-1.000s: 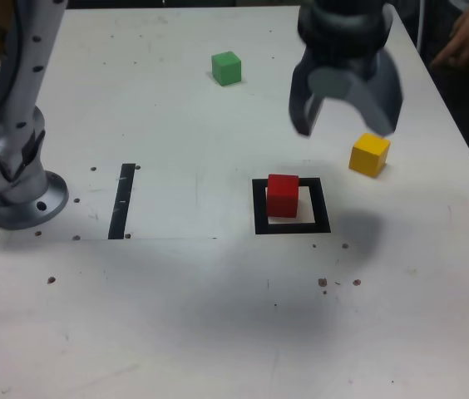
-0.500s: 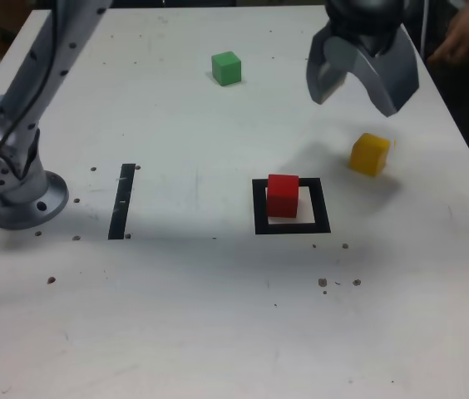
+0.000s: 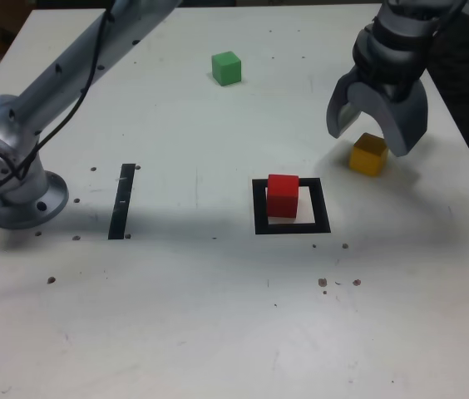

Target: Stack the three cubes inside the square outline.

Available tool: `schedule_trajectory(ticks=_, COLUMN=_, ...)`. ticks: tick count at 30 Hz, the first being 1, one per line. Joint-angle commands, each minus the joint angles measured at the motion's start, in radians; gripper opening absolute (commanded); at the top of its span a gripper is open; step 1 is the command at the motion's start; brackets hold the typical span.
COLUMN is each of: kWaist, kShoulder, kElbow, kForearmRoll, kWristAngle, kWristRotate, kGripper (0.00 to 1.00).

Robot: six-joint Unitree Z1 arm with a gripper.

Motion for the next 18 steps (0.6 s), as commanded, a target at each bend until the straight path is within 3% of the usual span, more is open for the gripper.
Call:
schedule_trajectory(ticks=1, kWaist=0.000, kShoulder=0.007, kElbow=-0.004, kForearmRoll=0.010, kWristAngle=0.000, kWristRotate=-0.001, kGripper=0.84)
schedule_trajectory(ticks=12, kWaist=-0.019, kShoulder=0.043, kElbow=-0.033, kForearmRoll=0.024, kWristAngle=-0.020, kWristRotate=0.000, kGripper=0.79)
schedule_trajectory(ticks=18, kWaist=-0.019, kShoulder=0.050, kElbow=-0.034, kForearmRoll=0.024, kWristAngle=-0.010, kWristRotate=-0.003, kGripper=0.67)
